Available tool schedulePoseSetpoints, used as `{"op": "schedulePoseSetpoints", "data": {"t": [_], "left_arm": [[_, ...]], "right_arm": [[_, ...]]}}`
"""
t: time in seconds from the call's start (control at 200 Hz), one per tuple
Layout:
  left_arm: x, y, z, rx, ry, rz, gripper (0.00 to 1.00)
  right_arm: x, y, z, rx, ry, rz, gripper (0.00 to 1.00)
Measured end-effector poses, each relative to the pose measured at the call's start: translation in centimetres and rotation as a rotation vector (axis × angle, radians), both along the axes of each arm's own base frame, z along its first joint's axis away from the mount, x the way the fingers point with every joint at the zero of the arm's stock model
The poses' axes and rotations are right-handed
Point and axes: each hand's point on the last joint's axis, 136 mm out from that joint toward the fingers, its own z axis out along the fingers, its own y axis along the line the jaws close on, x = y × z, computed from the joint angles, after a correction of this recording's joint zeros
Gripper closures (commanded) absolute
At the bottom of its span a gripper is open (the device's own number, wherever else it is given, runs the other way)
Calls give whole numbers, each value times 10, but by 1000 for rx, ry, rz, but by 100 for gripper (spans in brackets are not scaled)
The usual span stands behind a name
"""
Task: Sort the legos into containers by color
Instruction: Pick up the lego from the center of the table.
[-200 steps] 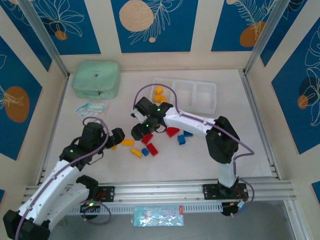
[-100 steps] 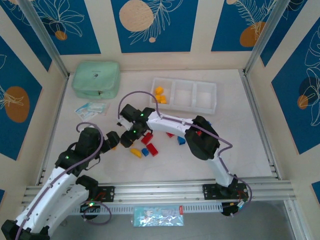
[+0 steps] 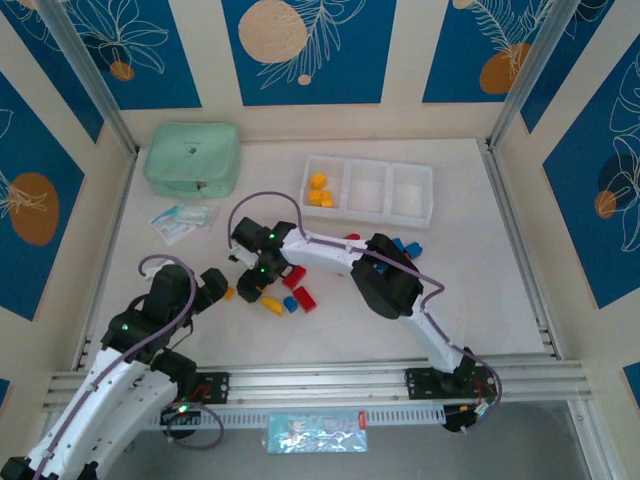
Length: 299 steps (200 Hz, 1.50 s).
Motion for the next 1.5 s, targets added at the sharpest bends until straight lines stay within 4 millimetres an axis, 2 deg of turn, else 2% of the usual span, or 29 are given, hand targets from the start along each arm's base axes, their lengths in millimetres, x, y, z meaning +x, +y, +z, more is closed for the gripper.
{"op": "schedulePoseSetpoints", "data": {"t": [0.28,0.535,0.79,1.0,1.23,1.355,1.496], "left_arm": [[-1,1,-1,4,4,4,0],[-1,1,-1,5,5,4,0],[-1,2,1,3,-5,6,0],[-1,3,1,9,-8,11,0],[-1,3,1,9,-9,11,0],[0,3,1,10,-9,8,0],[2,0,0,15,-4,-5,0]], "right_arm": [[12,-5,-2,-36,-51,-24,33],[13,-8,-6,-62,-73,-5,34],[19,-11,-8,-91,-113,-12,49],[25,-14,-8,-99,-125,-23,67],[29,-16,-6,-85,-106,-50,70],[37,-19,5,-60,-97,-88,70],[60,-30,45,22,-102,-184,72]]}}
